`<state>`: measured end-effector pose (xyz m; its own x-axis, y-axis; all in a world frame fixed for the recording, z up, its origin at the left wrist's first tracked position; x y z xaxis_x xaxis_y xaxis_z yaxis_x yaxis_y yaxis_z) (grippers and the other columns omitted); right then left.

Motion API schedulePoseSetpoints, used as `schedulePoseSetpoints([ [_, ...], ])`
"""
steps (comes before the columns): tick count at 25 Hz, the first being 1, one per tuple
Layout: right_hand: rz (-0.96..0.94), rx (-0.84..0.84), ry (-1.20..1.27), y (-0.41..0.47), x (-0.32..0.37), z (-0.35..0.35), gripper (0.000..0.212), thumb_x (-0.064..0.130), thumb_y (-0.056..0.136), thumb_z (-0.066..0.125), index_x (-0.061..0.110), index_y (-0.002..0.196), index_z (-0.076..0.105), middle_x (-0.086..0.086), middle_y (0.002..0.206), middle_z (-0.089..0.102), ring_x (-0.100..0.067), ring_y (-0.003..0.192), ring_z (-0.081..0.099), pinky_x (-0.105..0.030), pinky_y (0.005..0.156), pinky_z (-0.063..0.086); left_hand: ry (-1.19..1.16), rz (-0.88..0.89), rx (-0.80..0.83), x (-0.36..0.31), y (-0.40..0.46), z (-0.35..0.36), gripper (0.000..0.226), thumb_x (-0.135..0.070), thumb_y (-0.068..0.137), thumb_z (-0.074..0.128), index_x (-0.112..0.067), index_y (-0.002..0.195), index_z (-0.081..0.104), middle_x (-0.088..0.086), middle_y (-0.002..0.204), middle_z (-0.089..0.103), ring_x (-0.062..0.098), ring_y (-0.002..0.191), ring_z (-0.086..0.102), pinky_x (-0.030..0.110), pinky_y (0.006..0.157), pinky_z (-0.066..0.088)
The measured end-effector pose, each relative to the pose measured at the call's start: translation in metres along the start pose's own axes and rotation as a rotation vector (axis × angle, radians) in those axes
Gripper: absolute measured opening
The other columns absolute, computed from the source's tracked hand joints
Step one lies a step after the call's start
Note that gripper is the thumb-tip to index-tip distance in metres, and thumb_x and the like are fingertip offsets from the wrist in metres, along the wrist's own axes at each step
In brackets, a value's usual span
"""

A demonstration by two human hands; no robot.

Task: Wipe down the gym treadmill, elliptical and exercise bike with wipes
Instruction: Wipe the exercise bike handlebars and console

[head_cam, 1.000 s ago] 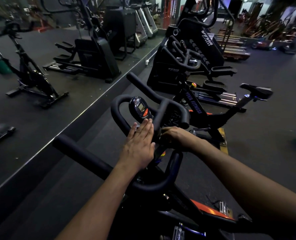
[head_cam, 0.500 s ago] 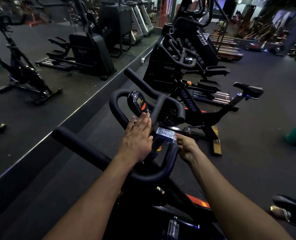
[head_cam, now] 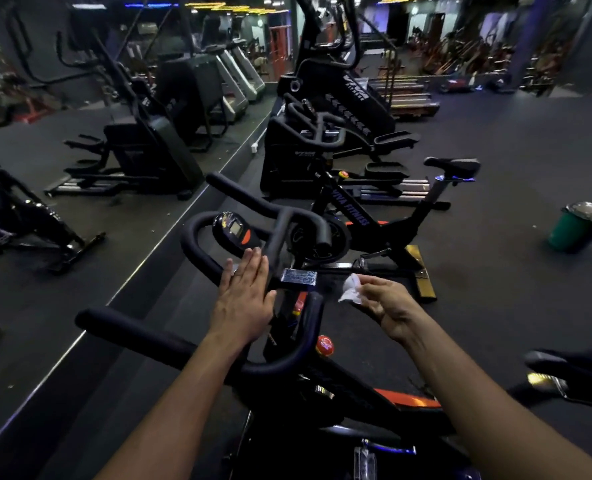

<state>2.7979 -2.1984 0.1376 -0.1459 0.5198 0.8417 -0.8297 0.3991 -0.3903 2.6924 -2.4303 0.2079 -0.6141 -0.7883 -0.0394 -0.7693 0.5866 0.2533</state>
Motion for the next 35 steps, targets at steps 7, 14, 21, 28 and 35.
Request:
schedulePoseSetpoints([
  [7,-0.245,-0.265,-0.092,-0.105,0.026,-0.164,0.017,-0.002,0.088,0.069,0.0,0.105,0.069,-0.011,0.086,0.072,-0.008,0.064,0.069,-0.019,0.052,0.053,-0.357,0.102,-0.073,-0.141,-0.012,0.001,0.078,-0.056,0.087,0.027,-0.014,0.149,0.049,0.013,0.154,0.048,0.027,0.146,0.041,0.048,0.124,0.01],
  [14,-0.319,-0.744,-0.149,-0.288,-0.003,-0.394,0.025,-0.005,0.084,0.073,0.015,0.1,0.074,-0.004,0.092,0.076,-0.014,0.082,0.069,-0.031,0.077,0.054,-0.462,0.474,0.352,-0.402,-0.111,0.082,0.066,-0.045,0.101,0.051,-0.026,0.159,0.026,-0.003,0.161,0.032,0.012,0.149,0.029,0.036,0.127,0.01],
  [21,-0.259,-1.012,-0.116,-0.437,-0.075,-0.527,0.014,0.0,0.077,0.082,0.007,0.088,0.076,-0.006,0.078,0.076,-0.006,0.067,0.069,-0.017,0.058,0.052,-0.463,0.69,0.626,-0.558,-0.207,0.138,0.06,-0.049,0.099,0.053,-0.035,0.154,0.034,-0.013,0.153,0.041,0.009,0.139,0.043,0.029,0.107,0.041],
  [28,-0.056,-1.154,-0.215,-0.463,-0.155,-0.587,0.012,0.003,0.085,0.076,0.014,0.082,0.078,0.0,0.081,0.075,-0.007,0.071,0.072,-0.027,0.061,0.059,-0.34,0.786,0.845,-0.604,-0.242,0.225,0.058,-0.049,0.098,0.053,-0.032,0.152,0.038,-0.01,0.15,0.046,0.009,0.137,0.046,0.029,0.109,0.04],
  [35,0.233,-1.072,-0.57,-0.423,-0.143,-0.635,0.017,0.019,0.081,0.08,0.034,0.079,0.074,0.01,0.08,0.074,-0.001,0.075,0.068,-0.007,0.058,0.045,-0.274,0.702,1.032,-0.61,-0.21,0.307,0.066,-0.049,0.094,0.059,-0.033,0.153,0.034,-0.008,0.149,0.045,0.015,0.135,0.048,0.033,0.103,0.045],
])
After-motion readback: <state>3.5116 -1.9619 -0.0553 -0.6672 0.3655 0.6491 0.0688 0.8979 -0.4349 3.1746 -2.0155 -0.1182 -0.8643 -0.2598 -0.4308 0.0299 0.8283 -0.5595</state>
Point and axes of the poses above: each hand's wrist, its own y-axis towards the middle knuckle, its own z-axis out of the palm, x = y × z, the point moved 10 cm from there along y, towards the middle knuckle
